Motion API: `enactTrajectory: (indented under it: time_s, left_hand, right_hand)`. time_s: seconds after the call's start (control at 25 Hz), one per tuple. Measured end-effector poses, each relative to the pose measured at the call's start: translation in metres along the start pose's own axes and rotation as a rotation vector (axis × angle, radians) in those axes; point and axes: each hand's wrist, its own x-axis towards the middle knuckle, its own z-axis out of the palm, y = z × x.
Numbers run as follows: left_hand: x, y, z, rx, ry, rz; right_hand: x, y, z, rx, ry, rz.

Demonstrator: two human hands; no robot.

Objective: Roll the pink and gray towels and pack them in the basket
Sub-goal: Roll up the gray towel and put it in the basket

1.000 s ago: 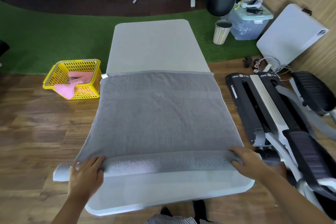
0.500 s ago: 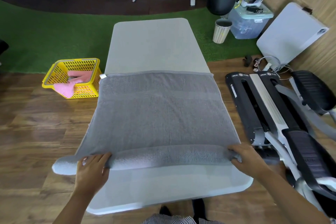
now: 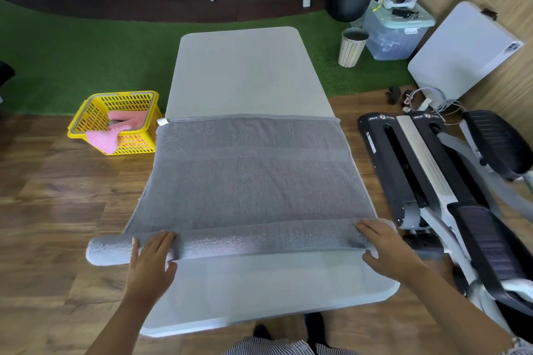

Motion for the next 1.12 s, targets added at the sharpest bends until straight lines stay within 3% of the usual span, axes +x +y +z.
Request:
enactTrajectory:
  time_s: [0.12, 0.28, 0.52, 0.68, 0.96, 1.12]
  left_hand:
    - [0.003, 0.008, -0.008, -0.025, -0.03, -0.054]
    - [0.01, 0.004, -0.015, -0.028, -0.095, 0.001]
    - [0.011, -0.002, -0.019, -0.03, -0.02, -0.026]
    - [0.009, -0.003, -0.009, -0.019, -0.043, 0.008]
    - [0.006, 0.011, -0.032, 0.009, -0.06, 0.078]
    - [0.004, -0.002, -0.029, -0.036, -0.019, -0.012]
  right_hand:
    - [0.006, 0.0, -0.001, -0.035, -0.065, 0.046]
    - [0.015, -0.001, -0.018, 0.014, -0.211, 0.196]
    - [0.01, -0.006, -0.007, -0.001, -0.022, 0.097]
    - [0.006, -0.008, -0.003, -0.041, -0.121, 0.1]
    - [0.01, -0.006, -0.021, -0.038, -0.294, 0.284]
    - [0.009, -0.015, -0.016, 0.014, -0.151, 0.213]
